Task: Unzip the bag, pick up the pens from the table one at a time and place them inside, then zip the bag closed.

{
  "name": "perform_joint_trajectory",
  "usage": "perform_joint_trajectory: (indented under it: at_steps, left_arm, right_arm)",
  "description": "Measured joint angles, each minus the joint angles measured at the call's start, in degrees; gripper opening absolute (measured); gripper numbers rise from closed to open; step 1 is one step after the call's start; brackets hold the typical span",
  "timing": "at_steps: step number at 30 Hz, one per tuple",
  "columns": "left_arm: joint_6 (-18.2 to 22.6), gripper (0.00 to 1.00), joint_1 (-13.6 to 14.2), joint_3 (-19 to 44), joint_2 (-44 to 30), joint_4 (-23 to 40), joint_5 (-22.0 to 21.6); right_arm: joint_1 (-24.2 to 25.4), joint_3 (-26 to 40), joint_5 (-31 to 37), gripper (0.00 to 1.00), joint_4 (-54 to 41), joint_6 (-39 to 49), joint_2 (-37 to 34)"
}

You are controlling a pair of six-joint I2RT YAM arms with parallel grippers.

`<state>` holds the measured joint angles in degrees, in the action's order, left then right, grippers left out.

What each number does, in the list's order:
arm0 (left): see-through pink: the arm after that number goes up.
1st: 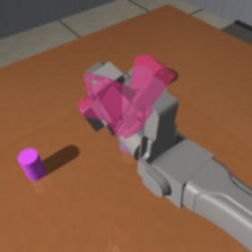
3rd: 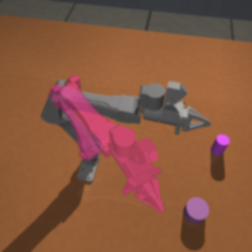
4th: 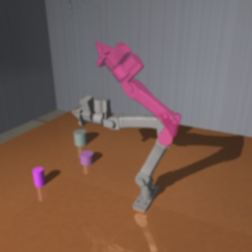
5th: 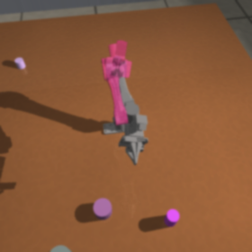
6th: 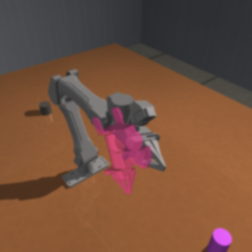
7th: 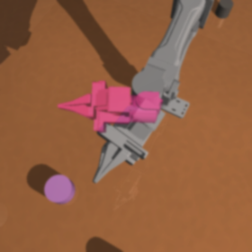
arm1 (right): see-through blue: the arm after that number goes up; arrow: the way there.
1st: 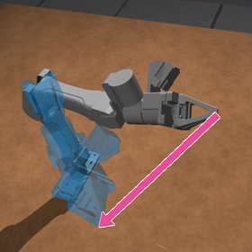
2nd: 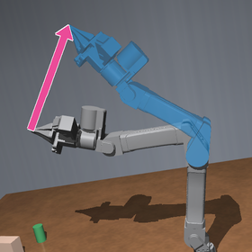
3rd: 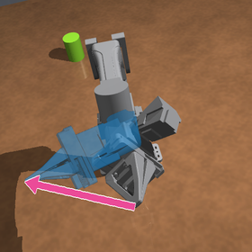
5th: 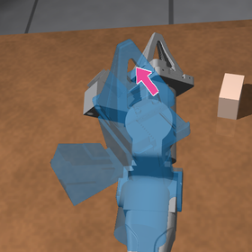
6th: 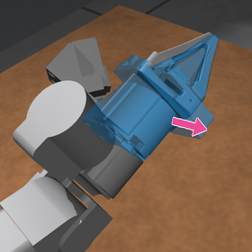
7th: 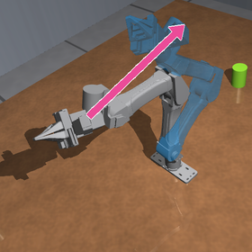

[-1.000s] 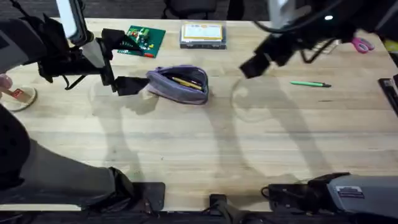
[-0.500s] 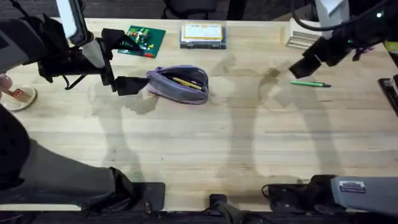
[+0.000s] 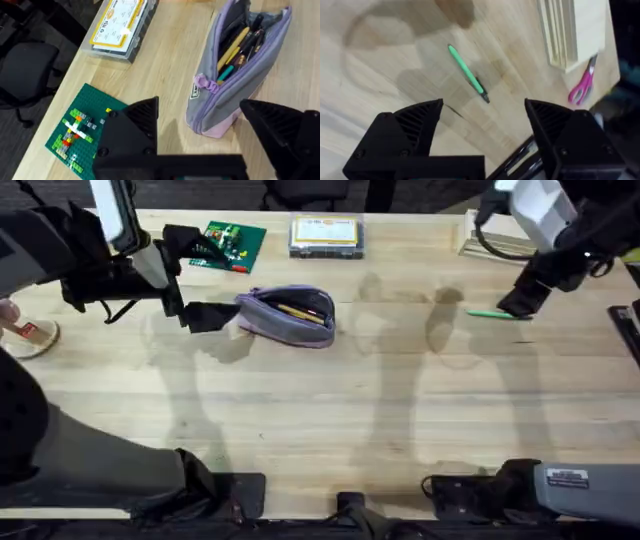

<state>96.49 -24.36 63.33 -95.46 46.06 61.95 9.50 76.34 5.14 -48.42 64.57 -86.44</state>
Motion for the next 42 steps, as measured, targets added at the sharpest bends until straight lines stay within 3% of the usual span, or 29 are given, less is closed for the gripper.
perform_joint_trajectory:
  at_steps: [8, 19, 30, 42]
  left_arm:
    - [0.0, 0.992, 0.0, 0.0, 0.0, 0.0, 0.0]
    - [0.0, 0.992, 0.0, 0.0, 0.0, 0.0, 0.0]
    - [0.0, 0.992, 0.0, 0.0, 0.0, 0.0, 0.0]
    - [0.0, 0.992, 0.0, 0.0, 0.0, 0.7, 0.0]
  right_arm:
    - [6.0, 0.0, -10.4, 0.998, 0.1, 12.2, -3.0]
    - [10.7, 0.0, -14.1, 0.998, 0.5, 22.6, -13.6]
    - [12.1, 0.0, -16.7, 0.998, 4.1, 24.7, -22.0]
    - [13.1, 3.0, -19.4, 0.998, 0.1, 24.9, -25.3]
